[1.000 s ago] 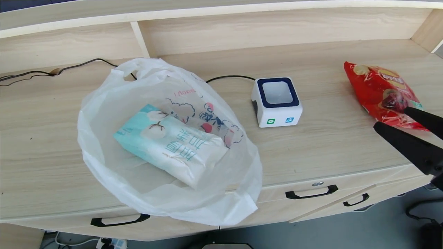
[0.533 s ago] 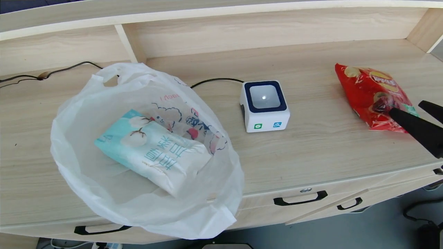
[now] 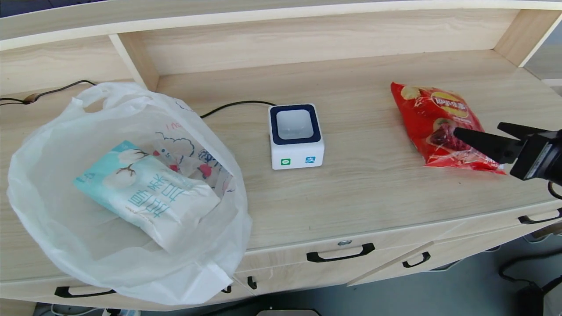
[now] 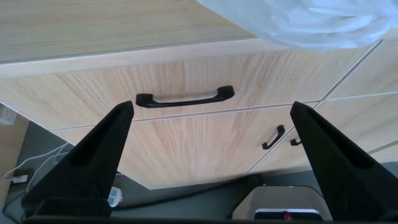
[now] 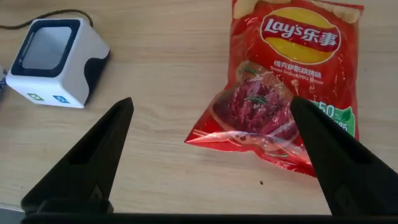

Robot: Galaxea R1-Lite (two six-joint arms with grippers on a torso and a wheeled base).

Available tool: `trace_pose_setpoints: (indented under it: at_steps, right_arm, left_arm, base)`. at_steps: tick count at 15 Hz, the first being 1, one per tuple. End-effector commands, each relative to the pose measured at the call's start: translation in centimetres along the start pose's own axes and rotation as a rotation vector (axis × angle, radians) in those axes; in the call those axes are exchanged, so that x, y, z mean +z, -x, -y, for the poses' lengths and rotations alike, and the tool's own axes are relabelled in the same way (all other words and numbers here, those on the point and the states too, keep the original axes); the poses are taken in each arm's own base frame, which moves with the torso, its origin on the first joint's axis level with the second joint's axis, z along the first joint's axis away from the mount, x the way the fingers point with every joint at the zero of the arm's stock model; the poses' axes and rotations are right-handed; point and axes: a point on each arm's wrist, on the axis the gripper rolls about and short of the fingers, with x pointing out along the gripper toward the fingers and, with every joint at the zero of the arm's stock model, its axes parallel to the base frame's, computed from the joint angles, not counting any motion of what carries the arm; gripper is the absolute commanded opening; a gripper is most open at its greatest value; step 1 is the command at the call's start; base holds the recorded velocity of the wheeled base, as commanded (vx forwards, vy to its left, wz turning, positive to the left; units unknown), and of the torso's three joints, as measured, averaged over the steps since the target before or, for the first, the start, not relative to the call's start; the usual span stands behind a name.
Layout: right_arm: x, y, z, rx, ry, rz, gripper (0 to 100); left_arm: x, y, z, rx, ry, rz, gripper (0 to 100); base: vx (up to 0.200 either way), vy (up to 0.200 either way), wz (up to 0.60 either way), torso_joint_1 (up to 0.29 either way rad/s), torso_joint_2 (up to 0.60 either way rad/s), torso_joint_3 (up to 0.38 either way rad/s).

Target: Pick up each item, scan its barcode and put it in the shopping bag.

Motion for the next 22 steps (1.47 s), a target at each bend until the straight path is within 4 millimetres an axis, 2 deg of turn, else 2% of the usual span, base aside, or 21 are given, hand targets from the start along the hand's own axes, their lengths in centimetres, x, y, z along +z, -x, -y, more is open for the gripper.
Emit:
trace_pose_setpoints:
  at_steps: [1,4,6,8,13,15,19,22]
  right_arm:
    - [2.1,-3.0,1.9,0.009,-0.018,-0.138,100]
    - [3.3,-6.2,3.9,-0.006,0.020,-0.182,100]
    - [4.1,-8.4,6.8,-0.059,0.087,-0.194,100]
    - [4.1,-8.4,7.1,-0.032,0.077,-0.249,100]
    - [2.5,-8.9,9.8,-0.055,0.084,-0.304,100]
    - [2.3,-9.1,9.7,-0.048,0.082,-0.309,100]
    - [3.3,-9.3,8.3,-0.016,0.114,-0.256,100]
    - [2.1,-9.0,7.7,-0.018,0.106,-0.288,100]
  left_arm:
    - [0.0,0.0,0.0,0.001,0.000,-0.001,100]
    - [0.0,0.0,0.0,-0.001,0.000,-0.001,100]
    - [0.0,0.0,0.0,-0.001,0.000,-0.001,100]
    - [0.0,0.0,0.0,0.001,0.000,0.001,100]
    - [0.0,0.0,0.0,0.001,-0.003,0.001,100]
    - [0.0,0.0,0.0,-0.001,-0.003,0.001,100]
    - [0.0,0.0,0.0,0.001,-0.002,0.001,100]
    - [0.0,0.0,0.0,0.001,-0.003,0.002,100]
  base:
    - [0.000,0.000,0.00,0.000,0.00,0.000]
    - [0.000,0.000,0.00,0.000,0.00,0.000]
    - [0.000,0.000,0.00,0.000,0.00,0.000]
    - [0.000,0.000,0.00,0.000,0.00,0.000]
    - [0.000,0.000,0.00,0.000,0.00,0.000]
    - [0.000,0.000,0.00,0.000,0.00,0.000]
    - [0.000,0.000,0.00,0.000,0.00,0.000]
    - [0.000,0.000,0.00,0.000,0.00,0.000]
